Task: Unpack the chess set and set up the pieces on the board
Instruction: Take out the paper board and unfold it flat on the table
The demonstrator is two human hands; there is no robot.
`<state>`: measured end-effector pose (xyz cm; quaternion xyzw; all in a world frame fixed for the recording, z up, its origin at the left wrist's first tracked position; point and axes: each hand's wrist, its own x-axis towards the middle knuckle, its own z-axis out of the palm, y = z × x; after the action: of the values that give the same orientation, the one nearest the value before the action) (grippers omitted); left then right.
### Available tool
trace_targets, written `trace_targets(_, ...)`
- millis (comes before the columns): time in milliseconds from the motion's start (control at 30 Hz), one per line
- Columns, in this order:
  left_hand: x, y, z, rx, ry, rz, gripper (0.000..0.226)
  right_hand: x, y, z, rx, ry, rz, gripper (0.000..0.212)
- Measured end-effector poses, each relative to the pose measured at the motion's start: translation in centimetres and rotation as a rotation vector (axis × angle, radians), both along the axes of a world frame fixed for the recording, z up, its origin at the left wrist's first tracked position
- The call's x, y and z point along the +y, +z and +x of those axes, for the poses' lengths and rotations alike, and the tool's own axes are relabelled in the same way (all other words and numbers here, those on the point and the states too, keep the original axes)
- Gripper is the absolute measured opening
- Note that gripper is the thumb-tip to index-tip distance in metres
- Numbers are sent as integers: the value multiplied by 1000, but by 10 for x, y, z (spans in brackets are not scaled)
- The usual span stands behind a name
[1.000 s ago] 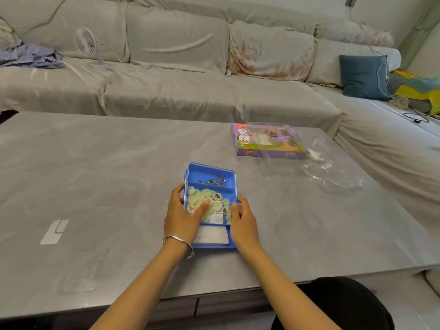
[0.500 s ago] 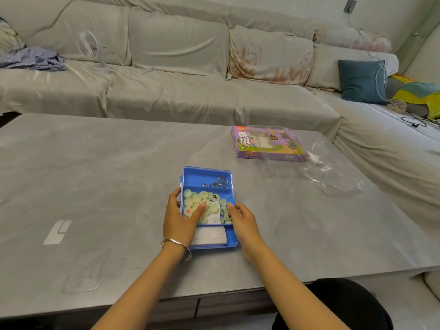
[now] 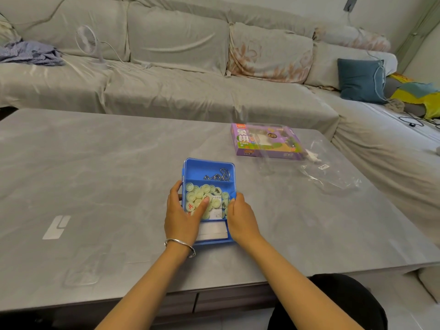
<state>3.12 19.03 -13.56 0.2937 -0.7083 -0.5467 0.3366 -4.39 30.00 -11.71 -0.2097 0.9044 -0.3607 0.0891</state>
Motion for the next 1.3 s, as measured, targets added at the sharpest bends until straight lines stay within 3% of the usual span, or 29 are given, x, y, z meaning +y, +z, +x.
trace_targets(133, -3, 2, 0, -2, -15, 38, 69, 8, 2, -11, 82, 158, 177, 18)
trace_targets(300, -18, -10, 3, -31, -74, 104, 64, 21, -4, -17, -78, 259, -72, 28)
trace_targets(400, -29, -11, 0, -129, -130, 15, 53, 22, -13, -14, -305, 127, -279, 25)
trace_targets(500, -39, -9, -5, -238, -219, -50, 45, 26, -11, -18, -424, 26, -310, 21)
trace_targets(667, -45, -14, -16, -522, -284, -297, 87, 35, -16, -24, -578, -36, -390, 17)
trace_targets(833, -27, -7, -19, -616, -291, -361, 118, 34, -17, -29, -631, -63, -375, 14)
trace_targets(933, -11, -1, -20, -770, -346, -482, 138, 33, -19, -28, -622, -69, -391, 18)
trace_targets(1200, 6, 10, -25, -1022, -377, -580, 135, 32, -22, -26, -586, -64, -406, 16)
trace_targets(1300, 7, 11, -24, -1038, -379, -582, 133, 33, -21, -26, -598, -58, -398, 16)
